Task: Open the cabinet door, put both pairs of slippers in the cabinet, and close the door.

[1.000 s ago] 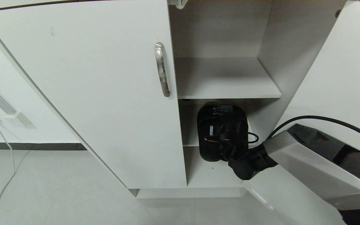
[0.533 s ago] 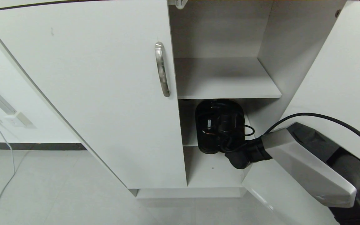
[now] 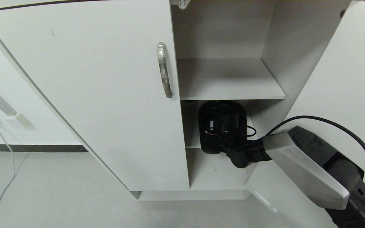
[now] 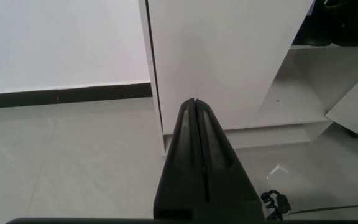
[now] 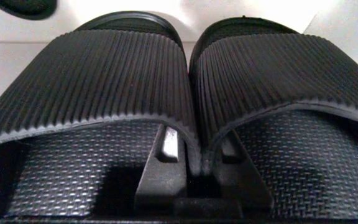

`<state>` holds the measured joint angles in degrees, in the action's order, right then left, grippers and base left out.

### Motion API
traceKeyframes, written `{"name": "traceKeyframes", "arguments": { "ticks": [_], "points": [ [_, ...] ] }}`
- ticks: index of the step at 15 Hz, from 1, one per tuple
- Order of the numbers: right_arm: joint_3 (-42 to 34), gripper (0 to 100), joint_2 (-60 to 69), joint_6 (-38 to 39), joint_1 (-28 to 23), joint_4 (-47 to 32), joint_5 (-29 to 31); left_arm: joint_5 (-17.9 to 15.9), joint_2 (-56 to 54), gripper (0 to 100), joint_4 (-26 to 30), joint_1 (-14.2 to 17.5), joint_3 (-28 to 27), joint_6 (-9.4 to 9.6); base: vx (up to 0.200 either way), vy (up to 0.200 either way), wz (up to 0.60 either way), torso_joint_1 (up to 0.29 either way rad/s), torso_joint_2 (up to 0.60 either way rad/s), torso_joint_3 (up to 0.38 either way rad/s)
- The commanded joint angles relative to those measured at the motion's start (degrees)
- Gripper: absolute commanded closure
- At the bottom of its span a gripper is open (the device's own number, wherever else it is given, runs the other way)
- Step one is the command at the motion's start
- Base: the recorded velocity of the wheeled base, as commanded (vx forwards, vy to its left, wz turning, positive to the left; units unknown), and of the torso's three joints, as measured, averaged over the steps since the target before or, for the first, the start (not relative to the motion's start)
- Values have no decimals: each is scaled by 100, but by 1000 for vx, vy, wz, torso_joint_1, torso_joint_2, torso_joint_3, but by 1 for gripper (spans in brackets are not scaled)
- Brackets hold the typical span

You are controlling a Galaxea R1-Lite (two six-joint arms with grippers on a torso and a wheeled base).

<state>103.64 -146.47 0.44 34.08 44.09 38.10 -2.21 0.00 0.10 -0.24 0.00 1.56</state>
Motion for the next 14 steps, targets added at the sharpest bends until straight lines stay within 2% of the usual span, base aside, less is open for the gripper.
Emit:
{"name": "traceKeyframes", "arguments": {
  "ticks": [1, 12, 13, 14],
  "points": [
    [15, 100, -57, 9, -33, 3, 5, 1, 9, 100, -1, -2, 0, 2, 0, 0, 0, 0, 0, 0],
    [15, 100, -198, 9, -51, 12, 5, 1, 9, 100, -1, -2, 0, 2, 0, 0, 0, 0, 0, 0],
    [15, 0, -189, 9, -51, 20, 5, 1, 9, 100, -1, -2, 0, 2, 0, 0, 0, 0, 0, 0],
    [-20, 0, -189, 9, -51, 20, 14, 1, 9, 100, -1, -2, 0, 2, 0, 0, 0, 0, 0, 0]
  ]
}}
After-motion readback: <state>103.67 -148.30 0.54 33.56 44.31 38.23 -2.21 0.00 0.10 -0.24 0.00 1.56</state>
